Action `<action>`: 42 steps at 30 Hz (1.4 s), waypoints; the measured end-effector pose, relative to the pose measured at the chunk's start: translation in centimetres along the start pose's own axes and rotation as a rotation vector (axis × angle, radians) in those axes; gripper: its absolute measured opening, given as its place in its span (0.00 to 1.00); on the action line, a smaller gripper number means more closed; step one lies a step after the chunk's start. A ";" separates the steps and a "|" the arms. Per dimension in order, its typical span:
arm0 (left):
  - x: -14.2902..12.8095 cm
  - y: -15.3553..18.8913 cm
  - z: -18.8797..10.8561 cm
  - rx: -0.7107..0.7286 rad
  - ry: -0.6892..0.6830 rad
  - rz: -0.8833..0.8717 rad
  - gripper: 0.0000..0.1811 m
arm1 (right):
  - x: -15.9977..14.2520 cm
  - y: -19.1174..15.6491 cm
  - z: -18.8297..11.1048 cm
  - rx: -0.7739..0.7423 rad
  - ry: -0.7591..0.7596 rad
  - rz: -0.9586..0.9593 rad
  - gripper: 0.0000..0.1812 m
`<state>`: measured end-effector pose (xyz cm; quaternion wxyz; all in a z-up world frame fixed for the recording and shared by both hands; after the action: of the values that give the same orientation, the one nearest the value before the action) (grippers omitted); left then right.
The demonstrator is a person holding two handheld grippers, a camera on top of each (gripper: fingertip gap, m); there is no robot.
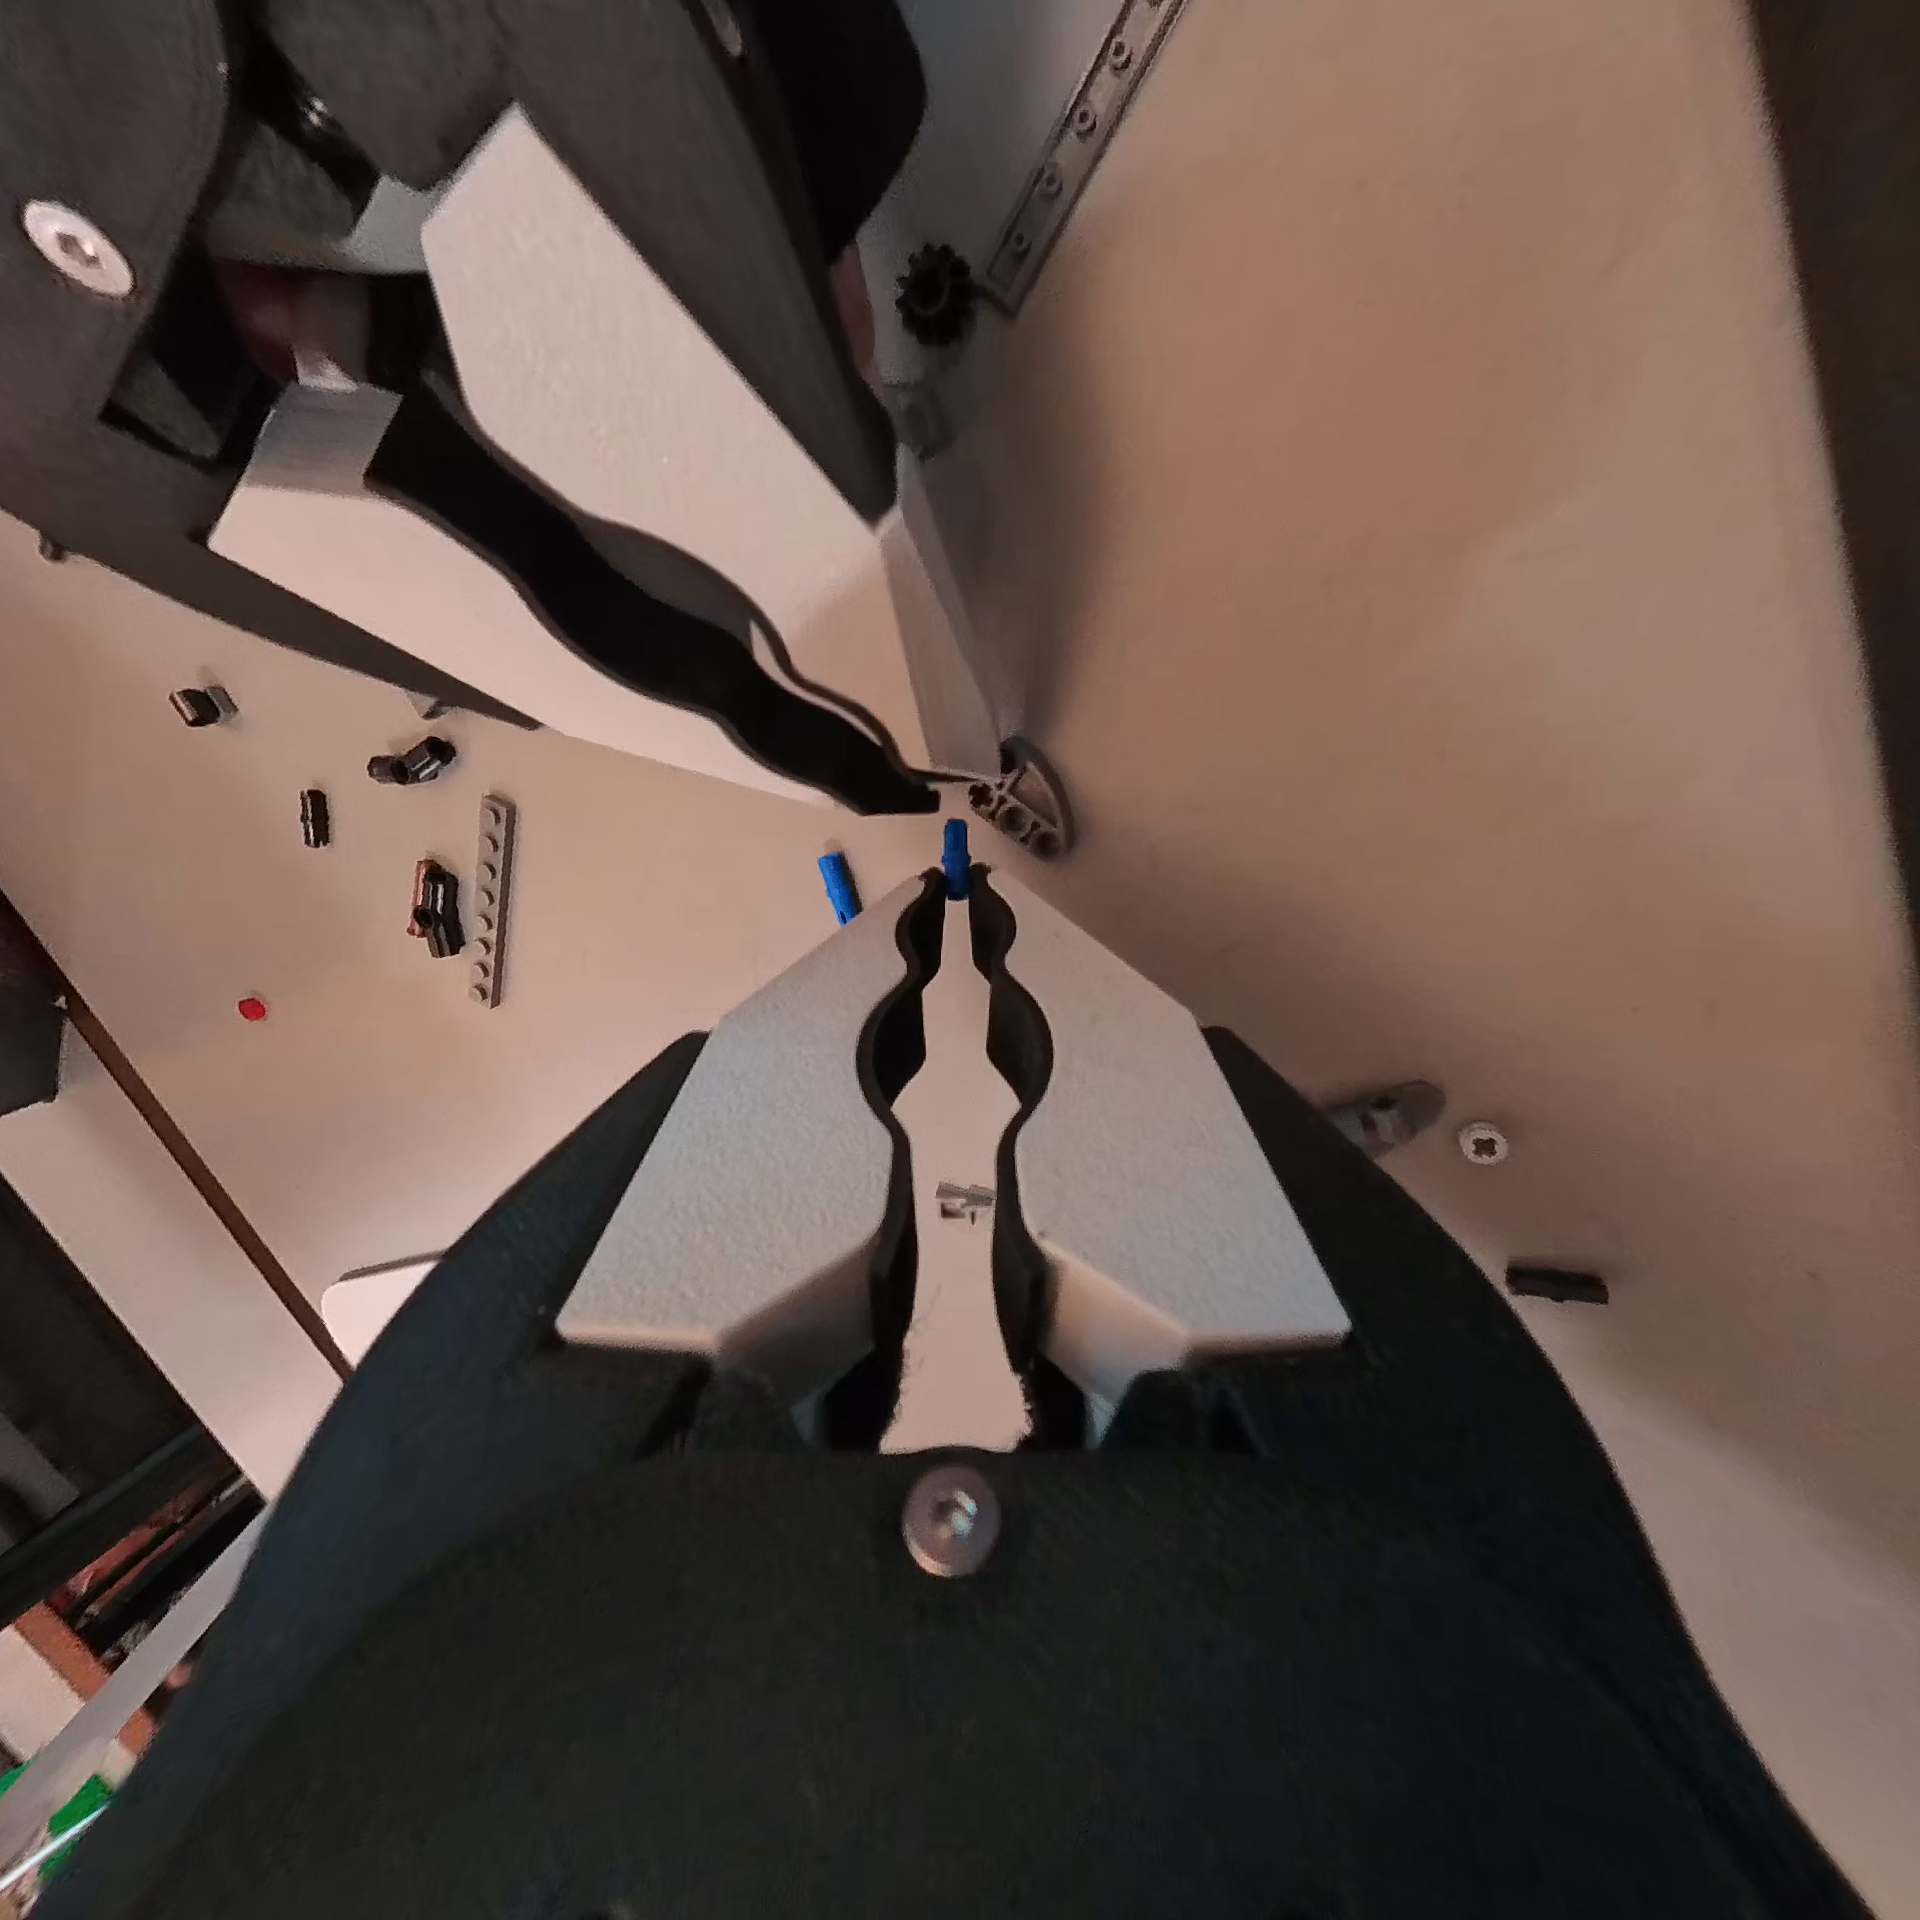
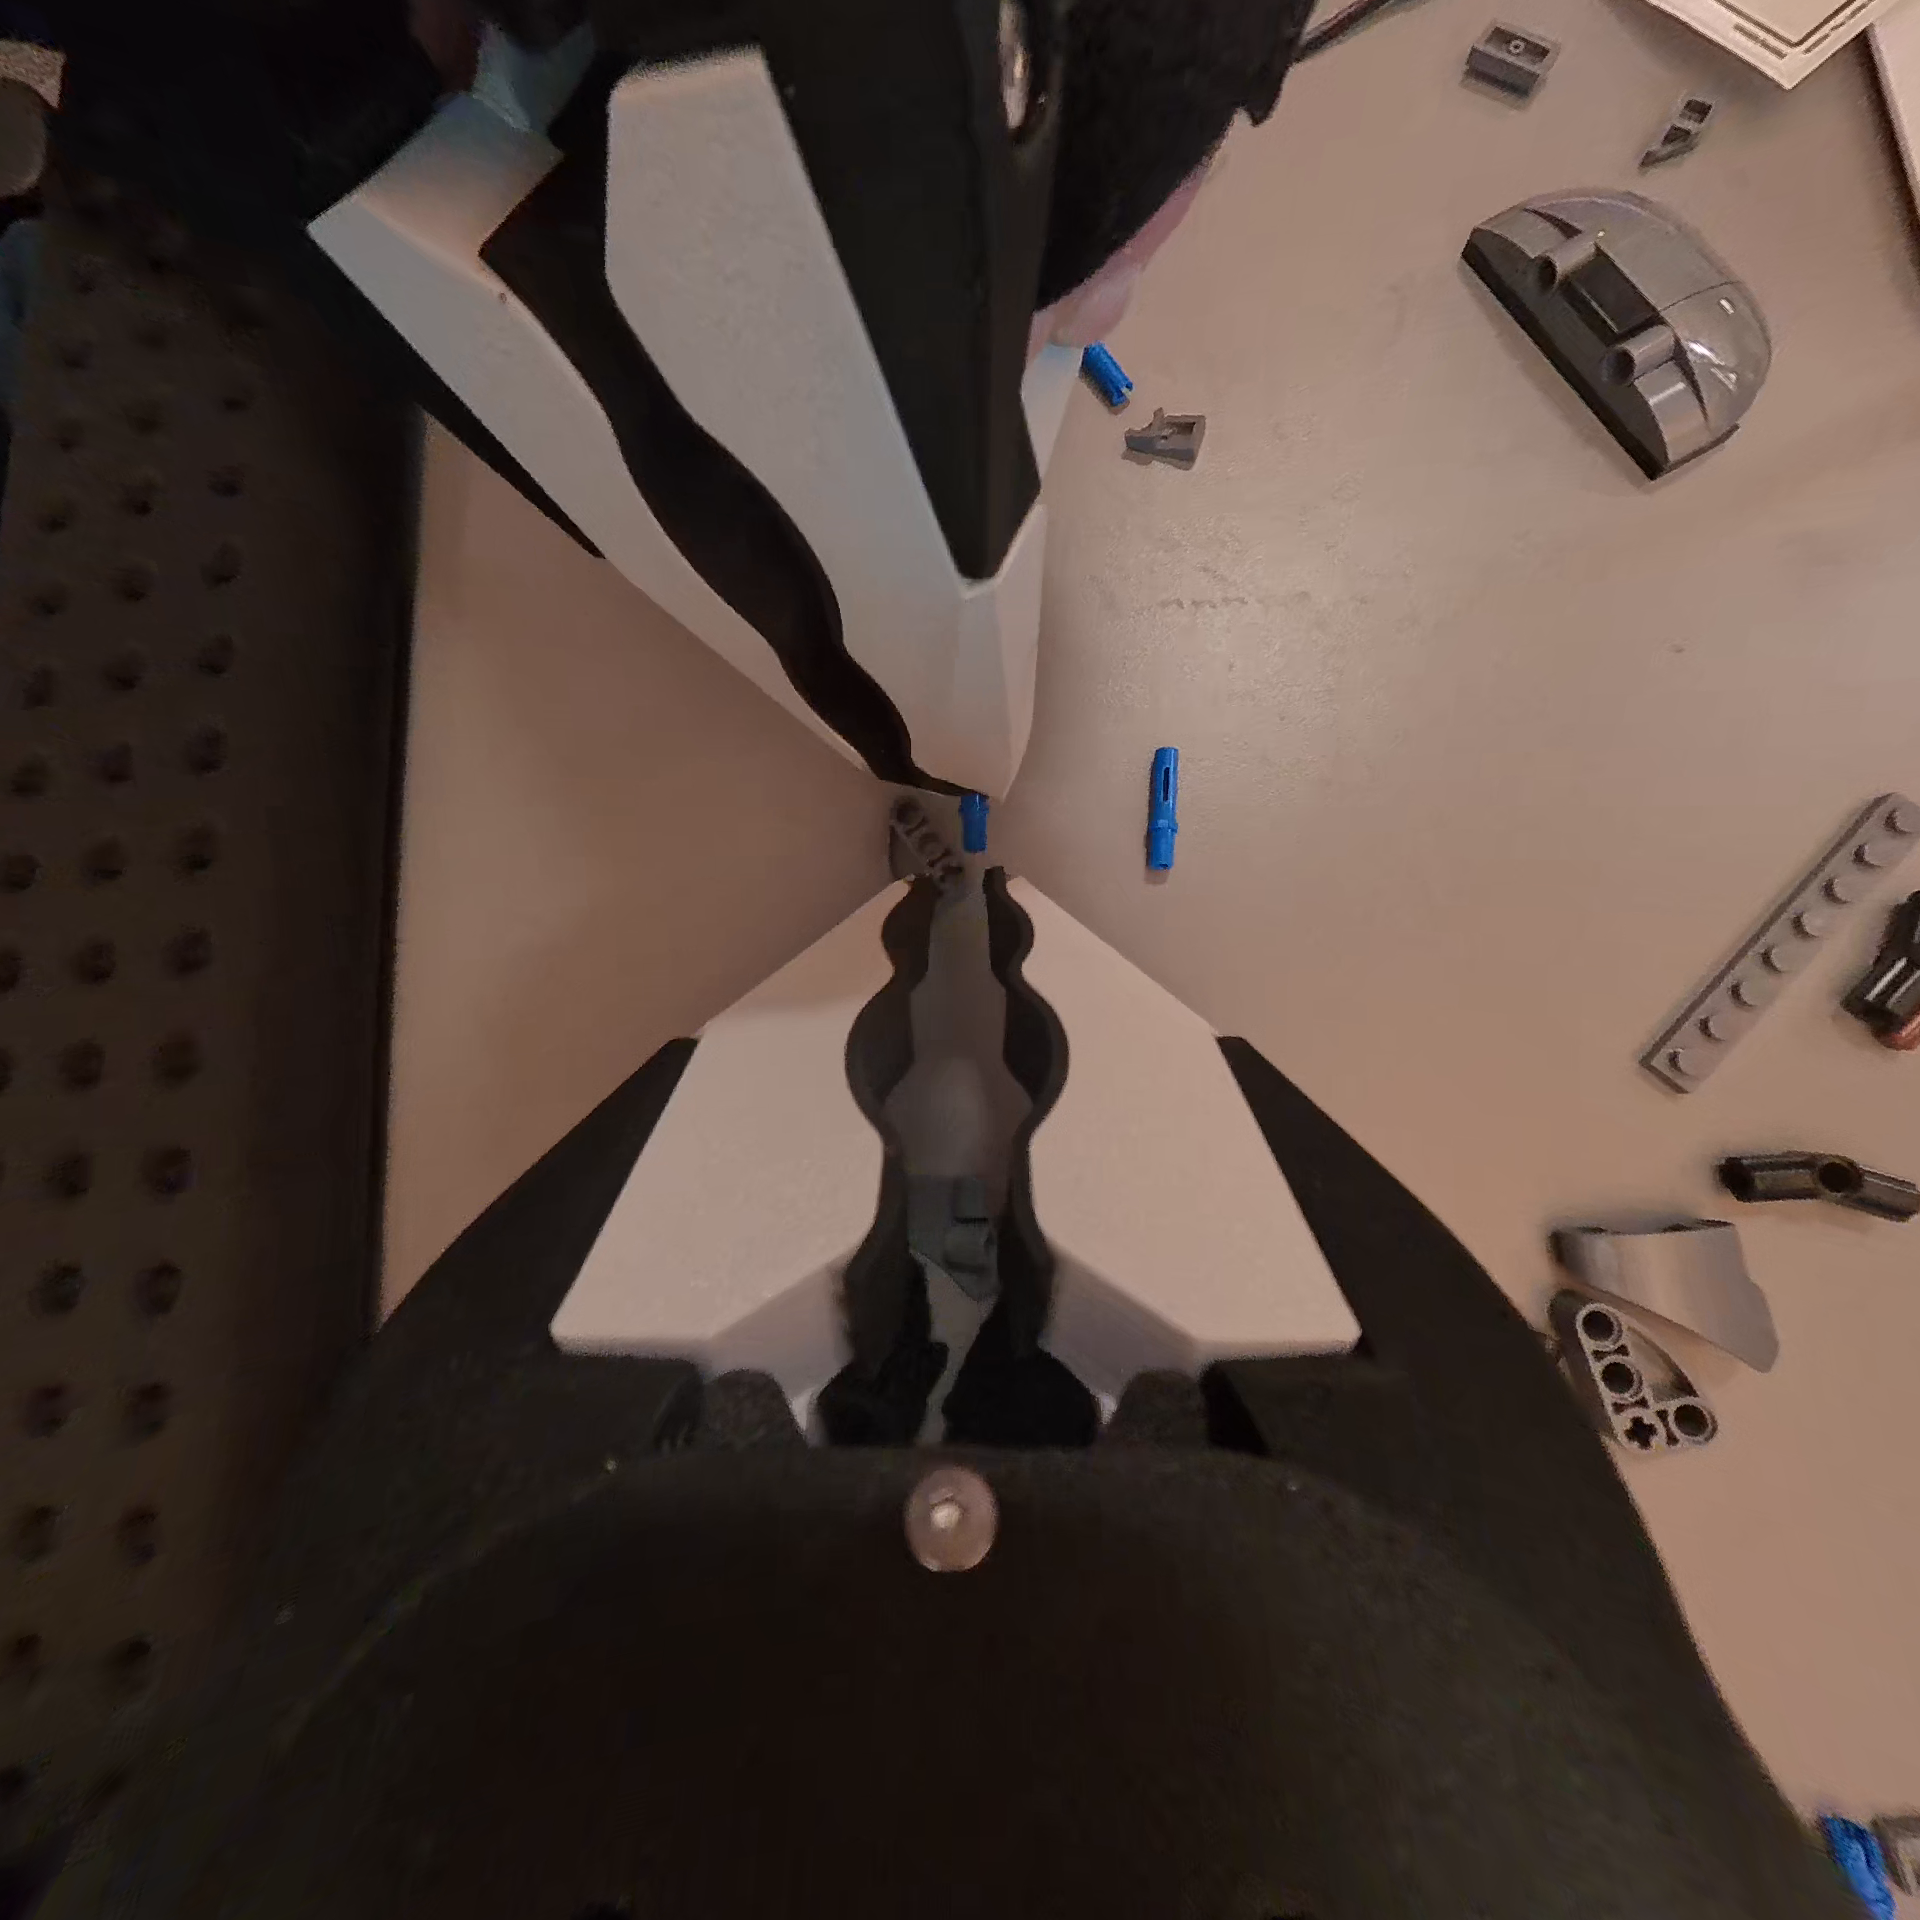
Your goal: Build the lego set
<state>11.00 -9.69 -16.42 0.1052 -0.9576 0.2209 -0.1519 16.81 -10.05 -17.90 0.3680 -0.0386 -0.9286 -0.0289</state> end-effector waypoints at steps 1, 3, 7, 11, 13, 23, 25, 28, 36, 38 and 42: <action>0.1 0.0 -0.1 -0.007 0.009 0.000 0.01 | 0.1 -0.1 -0.1 0.003 0.007 -0.005 0.06; 0.1 0.0 -0.3 -0.015 0.019 -0.003 0.01 | 0.2 -0.4 -0.1 0.021 0.012 -0.023 0.08; 0.0 0.1 -0.7 -0.043 0.043 -0.007 0.01 | 0.5 -1.3 0.4 0.043 -0.009 -0.083 0.14; 0.0 0.1 -0.7 -0.059 0.049 -0.015 0.01 | 0.5 -1.2 0.6 0.008 -0.044 -0.110 0.10; 0.1 0.2 -0.8 -0.065 0.056 -0.016 0.01 | 0.5 -1.2 0.6 0.003 -0.051 -0.112 0.10; 1.0 0.5 -0.9 -0.068 0.066 0.001 0.01 | -0.3 -1.2 0.3 0.012 -0.087 -0.094 0.11; 1.0 0.5 -0.8 -0.062 0.050 0.004 0.01 | -0.5 -1.2 0.4 0.007 -0.102 -0.093 0.11; 0.7 0.4 -0.7 -0.056 0.033 -0.001 0.01 | -0.4 -1.0 0.6 -0.001 -0.102 -0.088 0.10; 0.8 0.5 -0.6 -0.062 0.013 -0.002 0.01 | -0.4 -1.0 0.6 -0.003 -0.098 -0.084 0.09; 0.8 0.6 -0.4 -0.065 0.007 -0.001 0.01 | -0.4 -0.9 0.6 -0.003 -0.096 -0.083 0.08; 0.7 0.6 -0.3 -0.068 0.003 0.000 0.01 | -0.2 -0.9 0.5 -0.006 -0.074 -0.080 0.09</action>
<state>11.30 -10.61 -16.15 0.0721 -0.9604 0.2263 -0.1459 16.56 -10.89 -18.40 0.3319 -0.0038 -0.9422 -0.0447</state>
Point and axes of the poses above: each gripper's, where its closed fingertips meet, z out along the fingers, x out of its top, y = z × x across the jaws, the point moved 5 cm from there along -z, back along the fingers, and after that the axes turned 14 degrees about -z, right-handed, at the moved point
